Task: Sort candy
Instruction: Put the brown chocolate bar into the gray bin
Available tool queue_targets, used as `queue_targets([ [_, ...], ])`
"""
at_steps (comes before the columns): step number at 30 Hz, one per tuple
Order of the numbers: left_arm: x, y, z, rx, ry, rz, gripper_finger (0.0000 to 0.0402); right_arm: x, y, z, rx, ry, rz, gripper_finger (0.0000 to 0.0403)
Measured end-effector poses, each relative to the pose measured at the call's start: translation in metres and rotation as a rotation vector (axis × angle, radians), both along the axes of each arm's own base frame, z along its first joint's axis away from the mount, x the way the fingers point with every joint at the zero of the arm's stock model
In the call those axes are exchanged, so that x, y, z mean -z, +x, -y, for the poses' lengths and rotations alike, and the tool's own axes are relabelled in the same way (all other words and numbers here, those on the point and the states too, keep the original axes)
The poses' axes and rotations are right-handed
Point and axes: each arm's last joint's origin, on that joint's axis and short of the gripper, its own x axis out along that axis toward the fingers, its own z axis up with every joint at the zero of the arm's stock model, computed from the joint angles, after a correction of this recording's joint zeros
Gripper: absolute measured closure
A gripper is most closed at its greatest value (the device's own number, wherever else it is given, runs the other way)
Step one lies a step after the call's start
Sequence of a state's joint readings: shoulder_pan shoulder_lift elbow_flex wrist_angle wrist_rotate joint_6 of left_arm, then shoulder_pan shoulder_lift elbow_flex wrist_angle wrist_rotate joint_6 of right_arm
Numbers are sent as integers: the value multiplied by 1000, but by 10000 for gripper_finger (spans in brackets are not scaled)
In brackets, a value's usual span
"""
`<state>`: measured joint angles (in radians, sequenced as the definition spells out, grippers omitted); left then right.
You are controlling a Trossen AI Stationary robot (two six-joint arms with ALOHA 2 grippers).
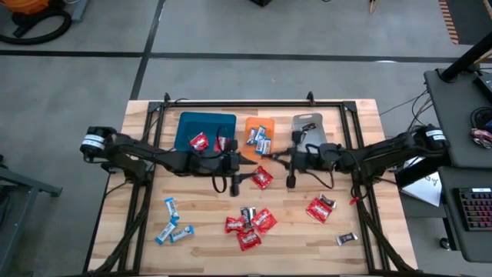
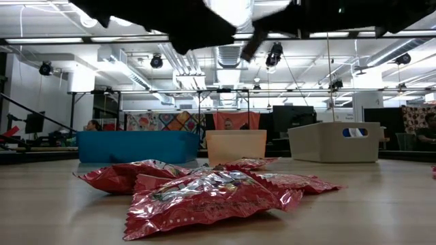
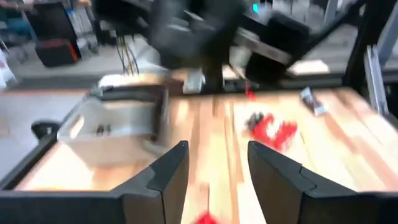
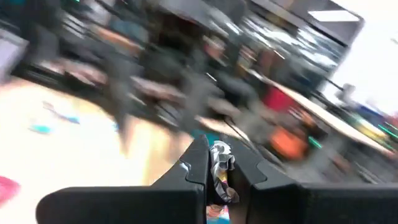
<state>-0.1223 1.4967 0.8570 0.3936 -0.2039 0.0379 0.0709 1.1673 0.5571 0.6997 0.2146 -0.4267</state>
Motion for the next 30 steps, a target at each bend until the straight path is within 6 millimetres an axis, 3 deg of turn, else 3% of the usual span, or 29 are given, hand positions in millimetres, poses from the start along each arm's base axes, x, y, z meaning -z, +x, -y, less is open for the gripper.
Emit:
queue_targets([
  [8,-4,-35,-9,-228,-60,-232,253,13,-24,47,826,188,-144,386],
  [12,-3,-43,-12,-327,-80,-266,253,36,-39,70,1052,393,-180,383],
  [17,-1,-41,-12,-330,-91,-274,253,61,-55,86,1221,552,-273,381],
  [23,11,-35,-11,-332,-79,-318,253,67,-54,88,1237,585,-280,374],
  [30,25,-29,-10,-337,-70,-364,253,68,-53,88,1237,592,-281,305],
])
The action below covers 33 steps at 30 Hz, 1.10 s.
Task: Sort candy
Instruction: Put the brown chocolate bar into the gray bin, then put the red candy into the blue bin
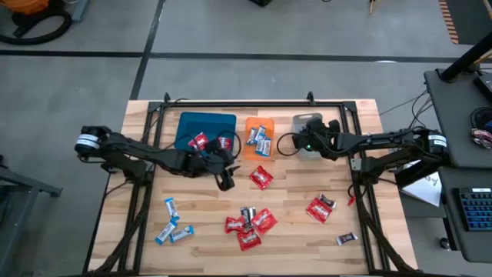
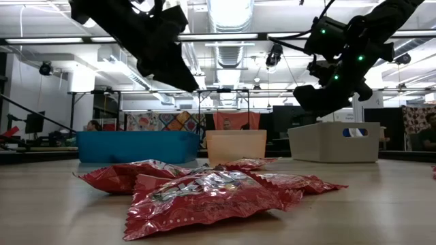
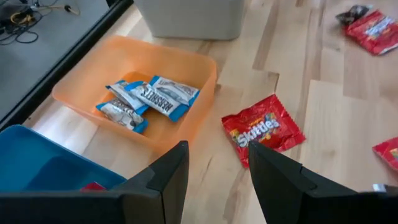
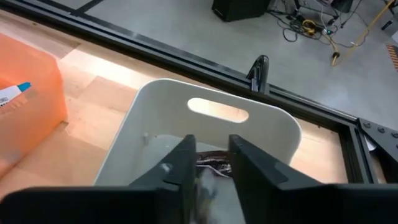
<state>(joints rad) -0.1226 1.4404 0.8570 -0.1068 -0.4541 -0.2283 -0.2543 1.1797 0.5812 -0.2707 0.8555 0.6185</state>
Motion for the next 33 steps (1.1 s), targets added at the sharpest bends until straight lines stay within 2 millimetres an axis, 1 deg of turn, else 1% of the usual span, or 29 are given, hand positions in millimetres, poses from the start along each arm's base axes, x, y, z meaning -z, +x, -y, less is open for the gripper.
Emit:
queue_targets([
  [4,4,2,0,0,2,-14,253,-1,0,0,1,2,-1,265],
  [7,6,2,1,18,-12,-25,253,-9,5,1,-4,-1,25,241],
  [10,7,1,2,40,-29,-44,253,-19,12,-1,-58,34,58,223],
  [13,7,-1,2,55,-38,-64,253,-31,22,-4,-165,90,90,214],
  [16,8,-5,2,63,-30,-98,253,-42,32,-12,-311,184,138,212],
  [22,9,-11,1,84,1,-173,253,-52,48,-40,-619,373,258,211],
  [26,10,-13,0,102,24,-204,253,-48,55,-61,-701,473,302,211],
  [31,11,-13,0,131,56,-224,253,-31,68,-82,-703,553,297,211],
  [33,11,-13,0,141,68,-229,253,-24,75,-88,-702,575,270,211],
])
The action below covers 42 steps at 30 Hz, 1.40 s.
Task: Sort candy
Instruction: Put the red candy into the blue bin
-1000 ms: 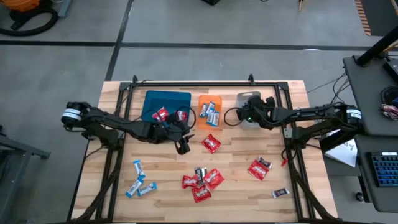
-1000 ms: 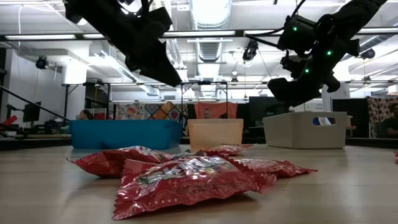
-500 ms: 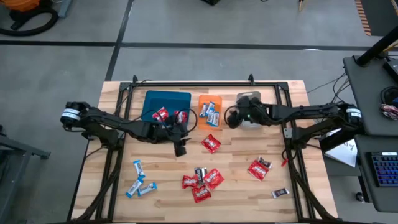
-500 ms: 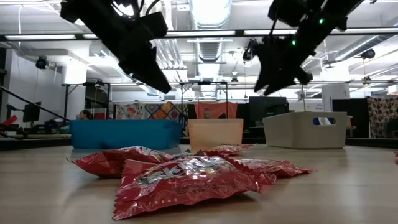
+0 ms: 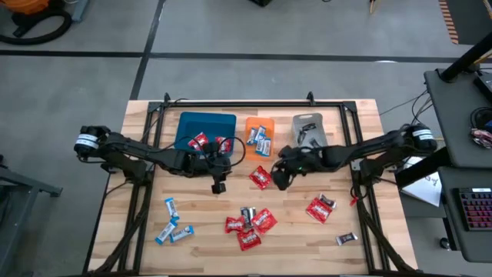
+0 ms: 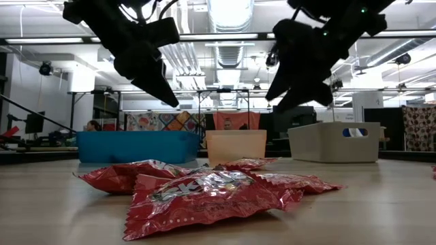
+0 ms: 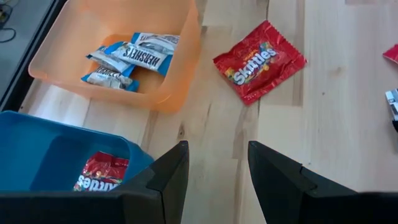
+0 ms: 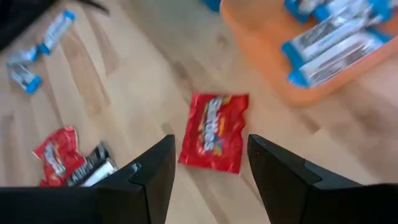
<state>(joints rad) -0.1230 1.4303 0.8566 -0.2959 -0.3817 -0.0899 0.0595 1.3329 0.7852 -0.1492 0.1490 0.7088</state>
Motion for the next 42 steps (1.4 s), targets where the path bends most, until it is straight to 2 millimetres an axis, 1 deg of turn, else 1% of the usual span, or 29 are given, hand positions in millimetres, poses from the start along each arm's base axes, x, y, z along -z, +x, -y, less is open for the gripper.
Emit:
queue_targets([
  [5,0,0,0,4,5,-4,253,12,23,-7,-5,5,-58,211],
  [11,0,-1,0,3,5,-9,253,32,44,-9,7,-12,-279,211],
  [16,0,-1,0,2,4,-8,253,49,62,-10,26,-51,-346,211],
  [21,0,0,0,1,3,-1,253,66,73,-10,39,-78,-398,211],
  [25,-1,1,0,1,2,10,253,75,80,-11,47,-103,-415,211],
  [28,-1,1,0,1,1,15,253,81,82,-11,48,-106,-430,215],
  [30,-1,1,0,1,1,19,253,82,82,-12,44,-108,-435,230],
  [32,-2,2,0,1,2,24,253,84,81,-11,39,-109,-442,254],
  [34,-2,2,0,2,2,25,253,86,79,-11,30,-117,-452,287],
  [38,-2,2,1,10,6,30,253,88,77,-12,-14,-155,-471,366],
  [39,-2,3,1,21,10,39,253,88,76,-13,-31,-174,-475,380],
  [42,-3,7,5,111,-12,118,253,85,75,-17,-53,-252,-473,389],
])
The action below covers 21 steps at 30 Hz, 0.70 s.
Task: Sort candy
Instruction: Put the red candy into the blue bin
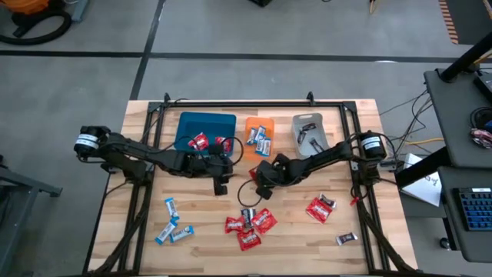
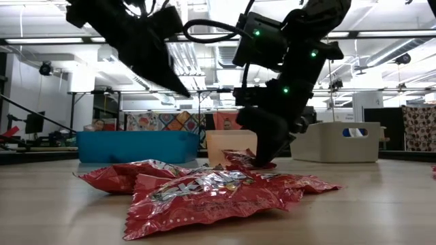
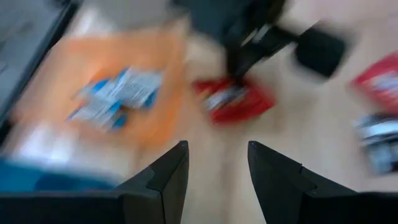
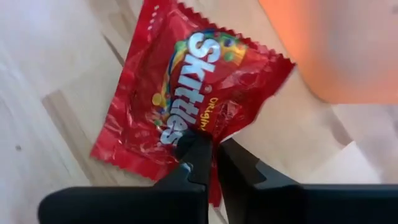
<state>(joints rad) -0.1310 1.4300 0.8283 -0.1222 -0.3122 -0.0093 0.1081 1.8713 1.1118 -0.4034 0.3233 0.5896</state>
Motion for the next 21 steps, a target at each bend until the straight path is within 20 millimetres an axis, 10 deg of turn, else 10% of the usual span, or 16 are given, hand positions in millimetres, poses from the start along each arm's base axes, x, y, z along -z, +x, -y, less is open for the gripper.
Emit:
queue_targets([
  [21,64,14,5,2,-215,188,253,-25,-2,-24,-256,-199,106,394],
])
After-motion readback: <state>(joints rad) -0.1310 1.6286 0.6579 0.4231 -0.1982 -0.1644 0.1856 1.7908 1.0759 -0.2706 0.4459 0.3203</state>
